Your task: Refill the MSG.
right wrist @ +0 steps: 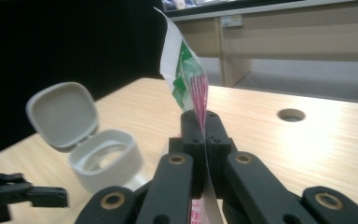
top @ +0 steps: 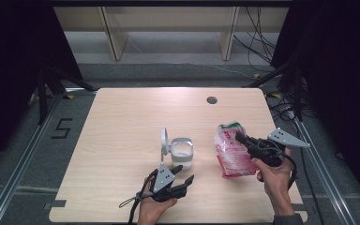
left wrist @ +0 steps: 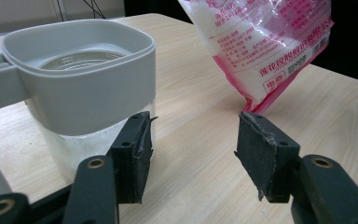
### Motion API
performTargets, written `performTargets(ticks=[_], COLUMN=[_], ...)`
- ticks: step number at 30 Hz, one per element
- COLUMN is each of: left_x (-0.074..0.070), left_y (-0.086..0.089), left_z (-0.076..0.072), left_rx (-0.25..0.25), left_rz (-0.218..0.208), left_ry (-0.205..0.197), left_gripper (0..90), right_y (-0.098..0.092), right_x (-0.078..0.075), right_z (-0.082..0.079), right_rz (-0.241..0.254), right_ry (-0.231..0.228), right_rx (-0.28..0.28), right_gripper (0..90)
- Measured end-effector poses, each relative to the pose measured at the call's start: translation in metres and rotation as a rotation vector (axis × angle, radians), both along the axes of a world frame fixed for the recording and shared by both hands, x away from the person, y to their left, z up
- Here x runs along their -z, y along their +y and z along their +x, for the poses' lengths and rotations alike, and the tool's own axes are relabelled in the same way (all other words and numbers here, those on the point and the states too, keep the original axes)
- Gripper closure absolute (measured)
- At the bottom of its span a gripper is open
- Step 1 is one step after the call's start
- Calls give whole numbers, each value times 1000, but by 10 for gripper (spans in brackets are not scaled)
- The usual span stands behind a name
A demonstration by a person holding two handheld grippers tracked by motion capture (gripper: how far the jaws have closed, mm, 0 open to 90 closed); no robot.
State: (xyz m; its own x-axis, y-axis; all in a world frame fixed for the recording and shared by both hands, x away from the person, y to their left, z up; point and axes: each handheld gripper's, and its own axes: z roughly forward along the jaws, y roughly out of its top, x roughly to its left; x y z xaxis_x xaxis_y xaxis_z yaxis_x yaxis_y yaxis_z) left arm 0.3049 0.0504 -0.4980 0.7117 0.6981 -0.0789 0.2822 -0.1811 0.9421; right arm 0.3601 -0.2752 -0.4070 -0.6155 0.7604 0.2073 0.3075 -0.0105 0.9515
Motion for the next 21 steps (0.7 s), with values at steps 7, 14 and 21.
performTargets(ticks=[7, 14, 21], left_x=[-1, 1, 1], left_y=[3, 6, 10], left_z=[0, -1, 1], left_rx=[-10, -27, -20], left_rz=[0, -22, -13], left_ry=[-2, 15, -2], left_gripper=[446, 444, 445], right_y=[-7, -9, -14], right_x=[1, 4, 11], right_z=[0, 3, 6], right_rz=[-68, -127, -163], right_ry=[-3, -11, 8], right_rx=[44, 78, 118], right_gripper=[900, 900, 900])
